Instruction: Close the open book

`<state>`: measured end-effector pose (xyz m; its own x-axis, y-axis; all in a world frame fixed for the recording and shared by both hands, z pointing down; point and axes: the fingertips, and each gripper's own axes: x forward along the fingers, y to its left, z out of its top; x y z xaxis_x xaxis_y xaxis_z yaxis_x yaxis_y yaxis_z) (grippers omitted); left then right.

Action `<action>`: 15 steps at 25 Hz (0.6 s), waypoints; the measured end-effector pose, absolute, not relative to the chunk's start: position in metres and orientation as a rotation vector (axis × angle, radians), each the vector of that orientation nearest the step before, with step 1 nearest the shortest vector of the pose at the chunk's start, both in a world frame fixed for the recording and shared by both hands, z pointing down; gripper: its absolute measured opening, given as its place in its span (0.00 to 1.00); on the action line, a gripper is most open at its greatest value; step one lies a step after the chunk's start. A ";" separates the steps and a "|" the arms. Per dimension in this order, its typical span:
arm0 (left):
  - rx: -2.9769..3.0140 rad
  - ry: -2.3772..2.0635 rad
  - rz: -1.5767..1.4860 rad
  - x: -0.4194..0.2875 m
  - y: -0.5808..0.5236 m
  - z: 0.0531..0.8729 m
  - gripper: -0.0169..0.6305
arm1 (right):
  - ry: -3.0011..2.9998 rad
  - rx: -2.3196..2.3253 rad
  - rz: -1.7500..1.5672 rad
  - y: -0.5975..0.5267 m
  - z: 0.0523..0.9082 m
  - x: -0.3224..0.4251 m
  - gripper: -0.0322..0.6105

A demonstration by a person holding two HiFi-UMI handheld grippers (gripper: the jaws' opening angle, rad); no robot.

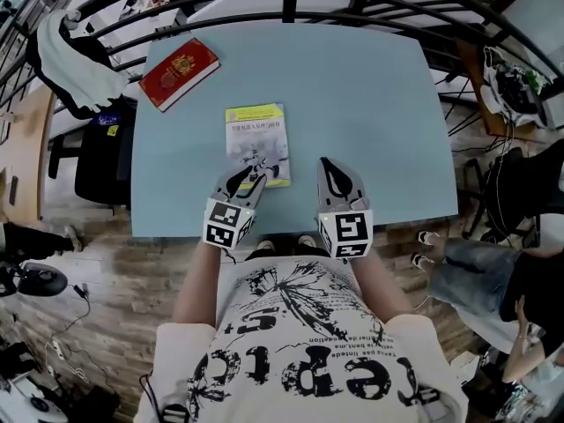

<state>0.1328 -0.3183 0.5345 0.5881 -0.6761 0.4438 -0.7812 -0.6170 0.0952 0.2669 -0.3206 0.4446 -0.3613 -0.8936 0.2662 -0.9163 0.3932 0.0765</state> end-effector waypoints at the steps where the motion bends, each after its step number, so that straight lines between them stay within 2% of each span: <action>1: 2.545 -1.237 0.477 0.128 -0.321 0.520 0.22 | -2.398 1.588 0.119 -0.320 0.442 0.263 0.07; 3: 2.549 -1.332 0.358 0.115 -0.324 0.491 0.11 | -2.417 1.579 0.113 -0.317 0.437 0.256 0.07; 4: 2.555 -1.377 0.311 0.109 -0.324 0.477 0.09 | -2.427 1.575 0.109 -0.316 0.435 0.252 0.07; 15: 2.692 -1.653 0.049 0.049 -0.290 0.361 0.06 | -2.601 1.568 -0.029 -0.288 0.391 0.213 0.07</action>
<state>0.0488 -0.2899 0.3611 0.4522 -0.8918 0.0172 -0.8912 -0.4525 -0.0307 0.2134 -0.2882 0.3907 -0.4632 -0.8827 0.0796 -0.8807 0.4685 0.0700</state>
